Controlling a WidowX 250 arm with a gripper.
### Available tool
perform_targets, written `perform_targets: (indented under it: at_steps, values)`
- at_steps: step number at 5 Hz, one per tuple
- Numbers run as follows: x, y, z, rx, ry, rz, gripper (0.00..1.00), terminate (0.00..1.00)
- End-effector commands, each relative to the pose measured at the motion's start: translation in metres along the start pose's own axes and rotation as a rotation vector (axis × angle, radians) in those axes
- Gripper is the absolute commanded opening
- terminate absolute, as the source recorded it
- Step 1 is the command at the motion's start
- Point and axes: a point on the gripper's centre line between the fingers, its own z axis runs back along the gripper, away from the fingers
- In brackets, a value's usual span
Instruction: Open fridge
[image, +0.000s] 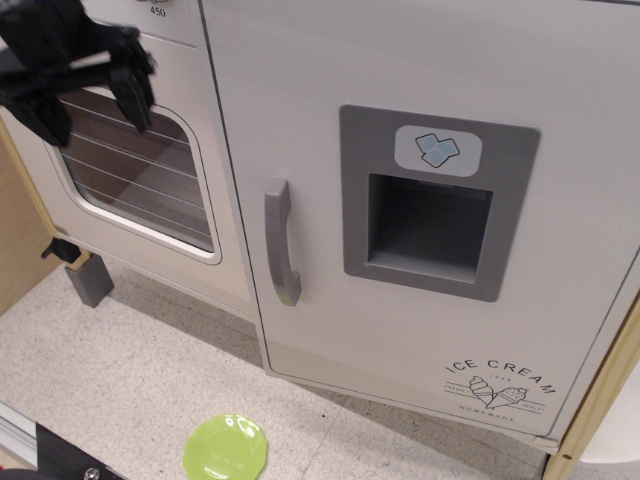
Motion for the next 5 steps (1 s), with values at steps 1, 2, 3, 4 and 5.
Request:
perform_targets:
  at_steps: [1, 2, 3, 4, 5]
  values:
    - [0.035, -0.007, 0.018, 0.052, -0.075, 0.185, 1.0, 0.0]
    - [0.034, -0.033, 0.013, 0.038, -0.05, 0.193, 1.0, 0.0]
    - [0.043, -0.049, 0.018, 0.007, -0.062, 0.243, 1.0, 0.0]
    - [0.045, -0.063, 0.02, -0.012, -0.053, 0.238, 1.0, 0.0]
    - [0.026, -0.069, 0.02, 0.001, -0.018, 0.105, 1.0, 0.0]
